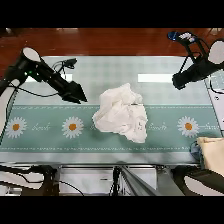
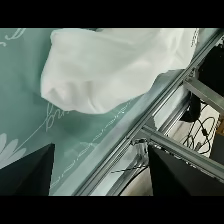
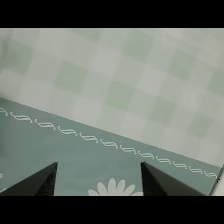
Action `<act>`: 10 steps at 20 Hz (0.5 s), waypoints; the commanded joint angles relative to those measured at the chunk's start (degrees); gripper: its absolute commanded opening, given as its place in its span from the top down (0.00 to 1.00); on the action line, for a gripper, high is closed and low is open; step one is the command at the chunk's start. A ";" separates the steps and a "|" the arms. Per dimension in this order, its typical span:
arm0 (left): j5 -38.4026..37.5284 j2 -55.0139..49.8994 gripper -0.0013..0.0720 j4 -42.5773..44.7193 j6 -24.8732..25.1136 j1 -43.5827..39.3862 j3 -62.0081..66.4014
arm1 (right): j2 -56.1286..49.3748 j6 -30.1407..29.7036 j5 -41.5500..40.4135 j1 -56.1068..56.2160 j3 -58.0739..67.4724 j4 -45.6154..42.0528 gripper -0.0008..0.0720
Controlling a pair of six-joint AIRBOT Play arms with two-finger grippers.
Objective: Fold the shirts.
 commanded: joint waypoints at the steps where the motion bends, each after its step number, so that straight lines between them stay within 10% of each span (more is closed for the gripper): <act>1: 9.70 -0.70 0.00 -2.78 4.90 -2.10 -5.97 | -0.02 -0.02 -0.28 -1.49 -0.17 5.27 0.16; 10: 20.15 -2.62 0.00 -3.61 16.15 -11.34 -5.90 | 0.00 -4.44 1.11 -18.56 -11.41 22.99 0.16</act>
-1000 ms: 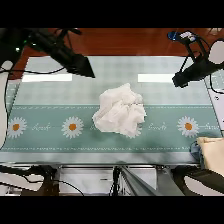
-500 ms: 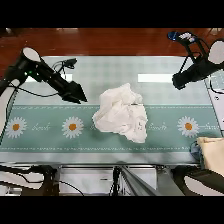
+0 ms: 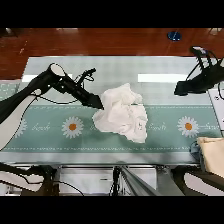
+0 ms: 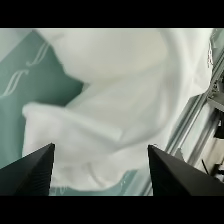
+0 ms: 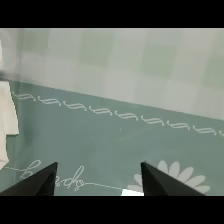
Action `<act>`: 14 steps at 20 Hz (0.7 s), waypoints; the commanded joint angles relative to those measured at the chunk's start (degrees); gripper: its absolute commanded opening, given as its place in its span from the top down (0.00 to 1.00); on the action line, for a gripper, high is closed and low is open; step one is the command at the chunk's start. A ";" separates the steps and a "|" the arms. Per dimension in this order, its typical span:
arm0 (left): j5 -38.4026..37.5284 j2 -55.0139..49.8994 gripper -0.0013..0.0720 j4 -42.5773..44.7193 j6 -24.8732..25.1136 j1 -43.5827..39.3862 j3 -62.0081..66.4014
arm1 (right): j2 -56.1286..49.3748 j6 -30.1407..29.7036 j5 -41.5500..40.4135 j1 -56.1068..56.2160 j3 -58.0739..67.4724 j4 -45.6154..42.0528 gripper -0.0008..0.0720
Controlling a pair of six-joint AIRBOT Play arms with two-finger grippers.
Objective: Fold the shirts.
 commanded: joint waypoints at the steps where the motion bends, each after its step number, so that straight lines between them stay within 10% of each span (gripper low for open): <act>1: 4.92 -0.35 0.00 -0.07 4.90 -1.81 -0.24 | 0.00 -2.91 1.05 -5.46 -4.22 5.95 0.16; 8: 7.19 -3.85 0.00 -0.09 3.93 -3.78 -0.24 | 0.00 -6.08 0.90 -6.78 -11.47 13.51 0.16; 9: 8.00 -4.68 0.15 -0.09 0.76 -4.37 -0.24 | 0.00 -6.54 0.76 -6.78 -12.92 15.06 0.16; 11: 7.23 -5.44 0.94 -0.07 -1.18 -4.90 -0.24 | 0.00 -7.48 0.63 -6.78 -15.47 16.68 0.16; 14: 5.64 -5.25 0.94 -0.07 -1.07 -4.57 -0.24 | 0.00 -9.49 0.61 -6.78 -20.13 20.50 0.17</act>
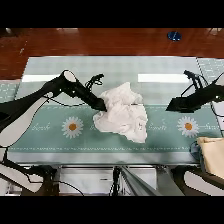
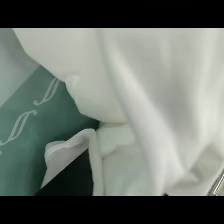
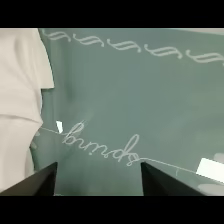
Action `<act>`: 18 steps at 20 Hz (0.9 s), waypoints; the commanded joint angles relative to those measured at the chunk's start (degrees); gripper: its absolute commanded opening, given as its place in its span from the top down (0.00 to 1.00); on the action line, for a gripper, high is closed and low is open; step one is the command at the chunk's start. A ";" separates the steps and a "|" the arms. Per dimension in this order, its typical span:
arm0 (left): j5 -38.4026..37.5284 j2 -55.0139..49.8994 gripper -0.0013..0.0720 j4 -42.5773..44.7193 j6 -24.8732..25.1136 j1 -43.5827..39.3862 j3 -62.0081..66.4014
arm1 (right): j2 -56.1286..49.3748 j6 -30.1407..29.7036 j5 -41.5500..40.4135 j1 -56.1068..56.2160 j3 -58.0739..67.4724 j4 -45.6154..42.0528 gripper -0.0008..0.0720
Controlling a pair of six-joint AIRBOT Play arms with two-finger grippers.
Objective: Fold the shirts.
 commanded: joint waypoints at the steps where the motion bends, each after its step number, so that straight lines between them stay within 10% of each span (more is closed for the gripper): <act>1: -1.81 -0.33 0.94 0.02 -1.22 0.02 0.00 | -0.02 -3.56 -0.20 -0.04 -6.27 7.52 0.17; 5: -4.02 -0.26 0.94 0.00 -0.42 0.61 0.00 | -0.02 -8.63 -7.08 0.11 -15.61 23.19 0.17; 18: -6.71 0.11 0.94 0.02 2.43 1.66 0.00 | -5.90 -9.75 -19.58 2.36 -18.99 31.32 0.17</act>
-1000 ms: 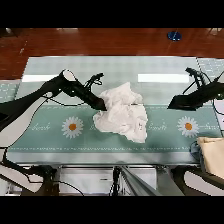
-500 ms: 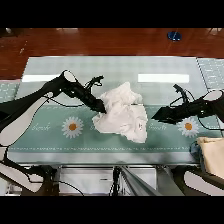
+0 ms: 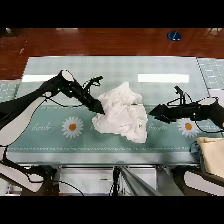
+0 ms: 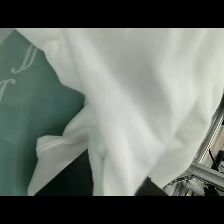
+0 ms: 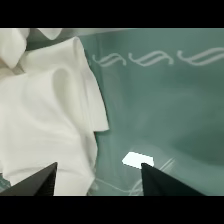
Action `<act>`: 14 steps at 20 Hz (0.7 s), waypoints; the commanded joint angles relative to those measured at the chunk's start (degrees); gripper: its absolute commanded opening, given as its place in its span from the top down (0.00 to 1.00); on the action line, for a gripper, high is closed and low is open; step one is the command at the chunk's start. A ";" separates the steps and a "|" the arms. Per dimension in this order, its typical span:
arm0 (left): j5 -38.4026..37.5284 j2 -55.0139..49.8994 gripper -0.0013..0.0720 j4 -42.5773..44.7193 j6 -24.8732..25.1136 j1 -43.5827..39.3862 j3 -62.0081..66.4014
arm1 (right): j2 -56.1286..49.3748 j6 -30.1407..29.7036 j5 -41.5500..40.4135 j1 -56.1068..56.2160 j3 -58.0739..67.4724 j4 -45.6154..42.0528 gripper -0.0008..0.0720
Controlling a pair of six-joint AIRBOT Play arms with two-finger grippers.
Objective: Fold the shirts.
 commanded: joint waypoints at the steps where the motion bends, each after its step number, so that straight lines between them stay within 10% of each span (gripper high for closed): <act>1: 0.04 0.04 0.94 0.02 0.46 0.07 0.00 | -3.43 -0.13 -2.60 4.02 -0.26 3.30 0.17; 5: 0.00 0.04 0.94 0.00 0.46 0.09 0.02 | -6.64 0.61 -9.70 14.69 -0.24 5.62 0.18; 6: 0.02 0.04 0.94 0.00 0.46 0.09 0.02 | -6.86 0.61 -11.43 16.22 -0.24 6.86 0.28; 8: -0.46 0.17 0.94 0.00 0.68 0.46 0.63 | -6.34 0.52 -13.16 17.03 0.20 10.08 0.89; 9: -0.85 0.66 0.94 0.00 0.68 0.90 1.64 | -5.49 0.20 -12.76 16.55 1.03 11.72 0.95; 14: -4.72 9.27 0.94 0.00 -1.18 6.69 14.86 | 8.31 -2.86 -4.74 9.73 10.67 14.16 0.95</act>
